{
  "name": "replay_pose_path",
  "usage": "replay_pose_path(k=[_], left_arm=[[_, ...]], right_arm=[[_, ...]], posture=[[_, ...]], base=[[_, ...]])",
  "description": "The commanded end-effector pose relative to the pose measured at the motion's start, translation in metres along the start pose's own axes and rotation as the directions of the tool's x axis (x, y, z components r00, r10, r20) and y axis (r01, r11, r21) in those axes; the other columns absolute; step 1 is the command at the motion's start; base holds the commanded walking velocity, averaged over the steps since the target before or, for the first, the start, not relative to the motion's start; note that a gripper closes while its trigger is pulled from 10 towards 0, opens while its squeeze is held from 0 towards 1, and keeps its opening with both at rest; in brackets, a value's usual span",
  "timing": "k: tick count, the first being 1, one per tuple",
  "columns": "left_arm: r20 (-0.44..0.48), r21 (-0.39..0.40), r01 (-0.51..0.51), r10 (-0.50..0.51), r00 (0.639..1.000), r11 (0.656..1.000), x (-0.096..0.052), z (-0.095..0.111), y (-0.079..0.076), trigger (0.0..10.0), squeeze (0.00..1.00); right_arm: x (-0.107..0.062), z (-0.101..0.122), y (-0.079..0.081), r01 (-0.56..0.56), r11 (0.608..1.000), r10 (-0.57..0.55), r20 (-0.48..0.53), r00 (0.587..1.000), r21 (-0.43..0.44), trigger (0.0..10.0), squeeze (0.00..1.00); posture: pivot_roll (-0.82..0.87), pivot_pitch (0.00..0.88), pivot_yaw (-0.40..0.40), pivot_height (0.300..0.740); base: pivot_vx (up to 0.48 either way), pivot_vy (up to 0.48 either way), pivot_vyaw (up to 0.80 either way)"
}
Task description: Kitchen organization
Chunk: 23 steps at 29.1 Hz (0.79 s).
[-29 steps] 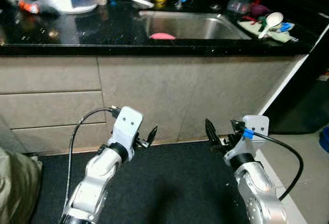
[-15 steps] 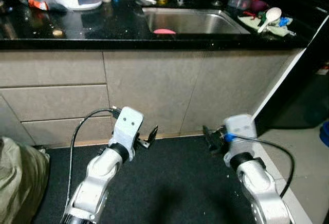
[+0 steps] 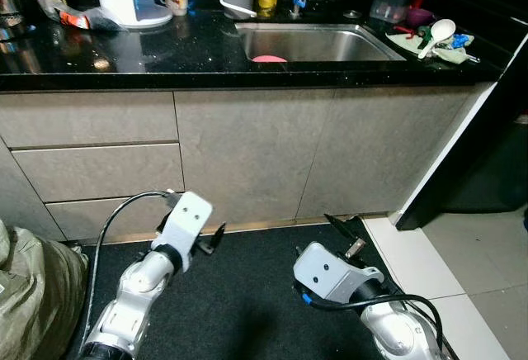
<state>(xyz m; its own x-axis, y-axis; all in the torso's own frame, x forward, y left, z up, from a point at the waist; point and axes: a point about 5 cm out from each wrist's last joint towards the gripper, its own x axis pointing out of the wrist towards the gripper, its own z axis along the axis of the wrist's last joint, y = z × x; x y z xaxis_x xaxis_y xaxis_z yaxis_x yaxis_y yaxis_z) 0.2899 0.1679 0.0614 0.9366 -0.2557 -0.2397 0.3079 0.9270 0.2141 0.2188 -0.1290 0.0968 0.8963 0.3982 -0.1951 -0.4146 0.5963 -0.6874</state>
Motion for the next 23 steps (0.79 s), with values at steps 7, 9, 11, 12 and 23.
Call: replay_pose_path(k=[7,9,11,12,23], left_arm=[[-0.084,-0.100,-0.069,0.060,0.995,0.993,0.001,-0.024,0.011,10.0,0.00],[-0.105,-0.134,-0.081,0.067,0.992,0.988,0.003,-0.031,0.011,10.0,0.00],[-0.103,-0.144,-0.083,0.068,0.992,0.986,0.003,-0.032,0.011,10.0,0.00],[-0.100,-0.147,-0.082,0.068,0.993,0.986,0.004,-0.032,0.011,10.0,0.00],[-0.070,-0.146,-0.077,0.067,0.995,0.986,0.007,-0.029,0.014,10.0,0.00]], right_arm=[[-0.001,-0.001,0.010,-0.033,0.999,0.033,-0.025,0.999,-0.010,10.0,0.00],[-0.001,-0.003,0.010,-0.039,0.999,0.039,-0.036,0.999,-0.004,10.0,0.00],[0.000,-0.003,0.009,-0.037,0.999,0.038,-0.043,0.998,0.015,10.0,0.00],[0.000,-0.004,0.008,-0.029,0.999,0.031,-0.050,0.998,0.039,10.0,0.00],[0.000,-0.009,-0.006,0.061,0.965,-0.037,-0.099,0.994,0.253,10.0,0.00]], posture=[[-0.01,0.000,-0.072,0.740],[-0.02,0.000,-0.075,0.740],[-0.02,0.000,-0.076,0.740],[-0.01,0.000,-0.077,0.740],[-0.01,0.000,-0.078,0.740]], base=[[0.000,0.000,0.00],[0.000,0.000,0.00],[0.000,0.000,0.00],[0.000,0.000,0.00],[0.000,0.000,-0.59]])
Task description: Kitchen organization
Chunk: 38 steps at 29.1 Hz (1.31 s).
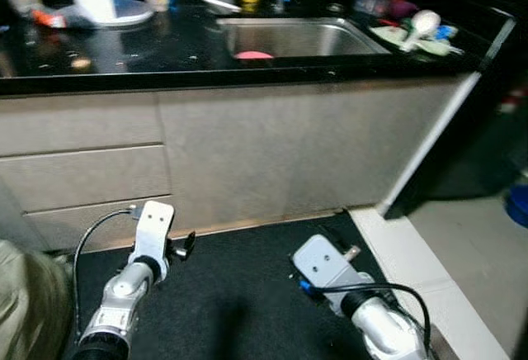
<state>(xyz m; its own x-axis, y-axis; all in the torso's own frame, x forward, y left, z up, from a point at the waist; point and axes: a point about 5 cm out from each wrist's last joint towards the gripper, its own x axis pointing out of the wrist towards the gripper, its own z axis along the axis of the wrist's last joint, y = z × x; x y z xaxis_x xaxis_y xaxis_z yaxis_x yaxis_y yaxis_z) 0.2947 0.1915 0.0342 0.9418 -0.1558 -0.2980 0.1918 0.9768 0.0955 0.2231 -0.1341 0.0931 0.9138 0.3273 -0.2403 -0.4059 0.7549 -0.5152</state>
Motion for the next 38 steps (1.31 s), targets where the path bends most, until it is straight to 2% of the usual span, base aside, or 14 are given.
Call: replay_pose_path(k=[1,10,11,19,33,36,38], left_arm=[[0.014,0.000,0.017,-0.017,1.000,1.000,0.002,0.003,-0.003,10.0,0.00],[0.078,0.028,0.065,-0.067,0.995,0.997,0.001,0.017,-0.006,10.0,0.00],[0.095,0.058,0.084,-0.089,0.992,0.995,0.000,0.021,-0.006,10.0,0.00],[0.163,0.152,0.156,-0.180,0.970,0.976,-0.004,0.037,-0.017,10.0,0.00],[0.190,0.179,0.181,-0.214,0.958,0.967,-0.007,0.049,-0.026,10.0,0.00],[0.178,0.174,0.177,-0.207,0.962,0.969,-0.007,0.046,-0.025,10.0,0.00],[0.191,0.180,0.184,-0.218,0.957,0.966,-0.008,0.051,-0.028,10.0,0.00]], right_arm=[[-0.003,0.000,-0.007,0.033,0.999,-0.033,-0.011,0.999,0.034,10.0,0.00],[-0.002,-0.005,-0.022,0.079,0.997,-0.079,-0.049,0.996,0.006,10.0,0.00],[-0.002,-0.007,-0.022,0.077,0.997,-0.077,-0.057,0.995,-0.006,10.0,0.00],[-0.001,-0.007,-0.020,0.065,0.998,-0.065,-0.065,0.996,0.001,10.0,0.00],[0.000,-0.007,-0.019,0.047,0.999,-0.046,-0.065,0.997,0.010,10.0,0.00],[0.000,-0.005,-0.018,0.036,0.999,-0.037,-0.058,0.998,-0.024,10.0,0.00],[-0.002,0.000,-0.013,0.009,0.996,-0.013,-0.041,0.999,-0.087,10.0,0.00]], posture=[[-0.01,0.000,-0.077,0.740],[-0.01,0.000,-0.083,0.740],[-0.01,0.000,-0.085,0.740],[0.00,0.000,-0.087,0.740],[0.00,0.000,-0.082,0.740],[-0.01,0.000,-0.079,0.740],[-0.01,0.000,-0.079,0.740]], base=[[0.000,0.000,-0.76],[0.000,0.000,-0.76],[0.000,0.000,-0.76],[0.000,0.000,-0.76],[0.000,0.000,-0.77],[0.000,0.000,-0.77],[0.000,0.000,-0.77]])
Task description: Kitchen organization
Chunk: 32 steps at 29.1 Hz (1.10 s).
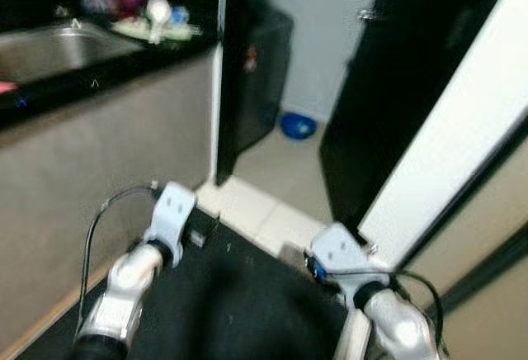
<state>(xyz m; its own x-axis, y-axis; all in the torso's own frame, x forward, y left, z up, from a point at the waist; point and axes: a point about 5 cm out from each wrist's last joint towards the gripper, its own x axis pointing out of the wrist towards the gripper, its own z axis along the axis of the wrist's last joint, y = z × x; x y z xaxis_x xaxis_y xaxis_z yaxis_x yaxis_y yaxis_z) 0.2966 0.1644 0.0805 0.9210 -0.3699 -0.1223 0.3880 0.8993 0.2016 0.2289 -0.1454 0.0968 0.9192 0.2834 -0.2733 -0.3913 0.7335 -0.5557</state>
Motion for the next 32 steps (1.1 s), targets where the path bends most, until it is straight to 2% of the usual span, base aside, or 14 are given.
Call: replay_pose_path(k=[1,5,7,12,13,14,16,22,26,28,31,32], left_arm=[[0.003,0.009,0.025,-0.025,1.000,1.000,0.001,0.004,-0.006,10.0,0.00],[-0.028,0.002,0.024,-0.024,0.999,1.000,0.000,-0.003,-0.007,10.0,0.00],[-0.086,-0.048,-0.030,0.025,0.996,0.998,-0.002,-0.017,0.000,10.0,0.00],[-0.129,-0.091,-0.076,0.064,0.990,0.993,-0.003,-0.027,0.005,10.0,0.00],[-0.175,-0.124,-0.109,0.087,0.981,0.986,-0.004,-0.036,0.009,10.0,0.00],[-0.175,-0.124,-0.109,0.087,0.981,0.986,-0.004,-0.036,0.009,10.0,0.00],[-0.217,-0.148,-0.137,0.103,0.971,0.979,-0.005,-0.044,0.011,10.0,0.00],[-0.228,-0.159,-0.147,0.109,0.967,0.976,-0.003,-0.046,0.012,10.0,0.00],[-0.182,-0.136,-0.121,0.096,0.979,0.983,0.002,-0.038,0.011,10.0,0.00],[-0.117,-0.098,-0.092,0.080,0.990,0.991,0.005,-0.024,0.010,10.0,0.00],[-0.040,-0.047,-0.047,0.045,0.998,0.998,0.006,-0.008,0.008,10.0,0.00],[-0.040,-0.047,-0.047,0.045,0.998,0.998,0.006,-0.008,0.008,10.0,0.00]], right_arm=[[-0.003,0.004,0.001,-0.009,0.998,0.010,0.015,1.000,-0.059,10.0,0.00],[-0.002,0.008,0.005,-0.029,0.993,0.033,0.031,0.999,-0.115,10.0,0.00],[-0.001,0.012,0.009,-0.038,0.989,0.046,0.054,0.997,-0.140,10.0,0.00],[-0.002,0.017,0.017,-0.069,0.983,0.085,0.084,0.993,-0.172,10.0,0.00],[-0.003,0.020,0.028,-0.103,0.965,0.132,0.108,0.985,-0.241,10.0,0.00],[-0.003,0.020,0.028,-0.103,0.965,0.132,0.108,0.985,-0.241,10.0,0.00],[-0.003,0.021,0.033,-0.102,0.948,0.141,0.111,0.984,-0.302,10.0,0.00],[-0.006,0.021,0.038,-0.128,0.932,0.177,0.116,0.977,-0.338,10.0,0.00],[-0.004,0.021,0.036,-0.129,0.943,0.172,0.115,0.978,-0.306,10.0,0.00],[-0.002,0.021,0.027,-0.086,0.977,0.111,0.119,0.987,-0.196,10.0,0.00],[0.000,0.020,0.012,-0.017,0.996,0.027,0.122,0.992,-0.086,10.0,0.00],[0.000,0.020,0.012,-0.017,0.996,0.027,0.122,0.992,-0.086,10.0,0.00]], posture=[[-0.01,0.000,-0.079,0.740],[-0.01,0.000,-0.078,0.740],[-0.01,0.000,-0.078,0.740],[-0.01,0.000,-0.080,0.740],[-0.01,0.000,-0.082,0.740],[-0.01,0.000,-0.082,0.740],[-0.01,0.000,-0.083,0.740],[-0.02,0.000,-0.081,0.740],[-0.01,0.000,-0.076,0.740],[-0.01,0.000,-0.080,0.740],[0.00,0.000,-0.088,0.740],[0.00,0.000,-0.088,0.740]], base=[[0.000,0.000,-0.77],[0.000,0.000,-0.77],[0.000,0.000,-0.77],[0.000,0.000,-0.77],[0.000,0.000,0.00],[0.000,0.000,0.00],[0.000,0.000,0.00],[0.000,0.000,0.00],[0.000,0.000,0.00],[0.000,0.000,0.00],[0.000,0.000,0.00],[0.000,0.000,0.00]])
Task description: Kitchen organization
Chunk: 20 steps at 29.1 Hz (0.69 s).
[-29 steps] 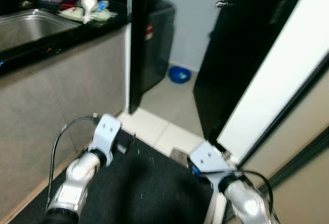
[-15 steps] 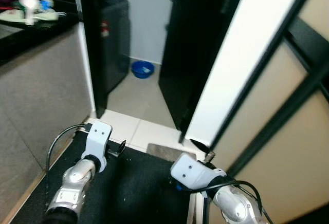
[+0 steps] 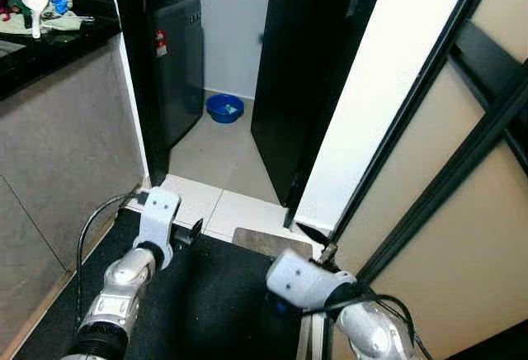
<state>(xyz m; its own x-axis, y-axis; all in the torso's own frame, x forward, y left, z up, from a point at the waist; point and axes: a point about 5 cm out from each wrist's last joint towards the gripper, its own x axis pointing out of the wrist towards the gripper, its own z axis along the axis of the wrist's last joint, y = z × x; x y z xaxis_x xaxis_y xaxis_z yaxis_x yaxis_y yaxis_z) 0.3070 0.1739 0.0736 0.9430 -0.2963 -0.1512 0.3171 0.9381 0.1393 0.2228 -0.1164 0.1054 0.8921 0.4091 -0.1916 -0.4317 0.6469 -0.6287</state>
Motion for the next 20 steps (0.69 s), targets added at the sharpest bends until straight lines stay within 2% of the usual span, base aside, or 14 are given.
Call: replay_pose_path(k=[1,3,5,6,7,8,9,13,17,20], left_arm=[[0.023,0.041,0.038,-0.039,0.999,0.998,-0.002,0.004,-0.005,10.0,0.00],[0.090,0.092,0.090,-0.098,0.991,0.992,-0.004,0.021,-0.013,10.0,0.00],[0.124,0.129,0.123,-0.139,0.982,0.984,-0.006,0.030,-0.019,10.0,0.00],[0.151,0.207,0.171,-0.204,0.967,0.963,-0.009,0.038,-0.030,10.0,0.00],[0.163,0.255,0.203,-0.249,0.955,0.946,-0.010,0.043,-0.039,10.0,0.00],[0.163,0.255,0.203,-0.249,0.955,0.946,-0.010,0.043,-0.039,10.0,0.00],[0.173,0.317,0.247,-0.312,0.934,0.916,-0.013,0.049,-0.053,10.0,0.00],[0.145,0.390,0.338,-0.419,0.896,0.857,-0.023,0.046,-0.081,10.0,0.00],[0.098,0.421,0.355,-0.431,0.897,0.835,-0.031,0.036,-0.089,10.0,0.00],[0.080,0.431,0.341,-0.412,0.908,0.835,-0.033,0.034,-0.087,10.0,0.00]], right_arm=[[-0.001,-0.006,-0.012,0.057,0.997,-0.056,-0.024,0.998,0.047,10.0,0.00],[0.001,-0.011,-0.033,0.150,0.981,-0.146,-0.038,0.988,0.124,10.0,0.00],[0.002,-0.015,-0.045,0.196,0.968,-0.191,-0.046,0.981,0.156,10.0,0.00],[0.004,-0.023,-0.053,0.242,0.944,-0.229,-0.086,0.970,0.224,10.0,0.00],[0.006,-0.030,-0.058,0.265,0.930,-0.246,-0.108,0.963,0.254,10.0,0.00],[0.006,-0.030,-0.058,0.265,0.930,-0.246,-0.108,0.963,0.254,10.0,0.00],[0.011,-0.037,-0.065,0.286,0.921,-0.260,-0.129,0.957,0.264,10.0,0.00],[0.026,-0.056,-0.075,0.317,0.918,-0.270,-0.211,0.940,0.237,10.0,0.00],[0.033,-0.061,-0.076,0.316,0.921,-0.260,-0.243,0.934,0.228,10.0,0.00],[0.036,-0.061,-0.076,0.298,0.934,-0.249,-0.241,0.938,0.197,10.0,0.00]], posture=[[0.00,0.000,-0.088,0.740],[-0.01,0.000,-0.092,0.740],[0.00,0.000,-0.094,0.740],[0.00,0.000,-0.092,0.740],[0.00,0.001,-0.092,0.740],[0.00,0.001,-0.092,0.740],[0.01,0.001,-0.090,0.740],[0.01,0.000,-0.078,0.740],[0.02,0.000,-0.075,0.740],[0.03,0.000,-0.076,0.740]], base=[[0.000,0.000,0.00],[0.000,0.000,0.00],[0.000,0.000,0.00],[0.000,0.000,0.00],[0.000,0.000,0.00],[0.000,0.000,0.00],[0.000,0.000,0.00],[0.000,0.000,0.00],[0.000,0.000,0.00],[0.000,0.000,0.00]])
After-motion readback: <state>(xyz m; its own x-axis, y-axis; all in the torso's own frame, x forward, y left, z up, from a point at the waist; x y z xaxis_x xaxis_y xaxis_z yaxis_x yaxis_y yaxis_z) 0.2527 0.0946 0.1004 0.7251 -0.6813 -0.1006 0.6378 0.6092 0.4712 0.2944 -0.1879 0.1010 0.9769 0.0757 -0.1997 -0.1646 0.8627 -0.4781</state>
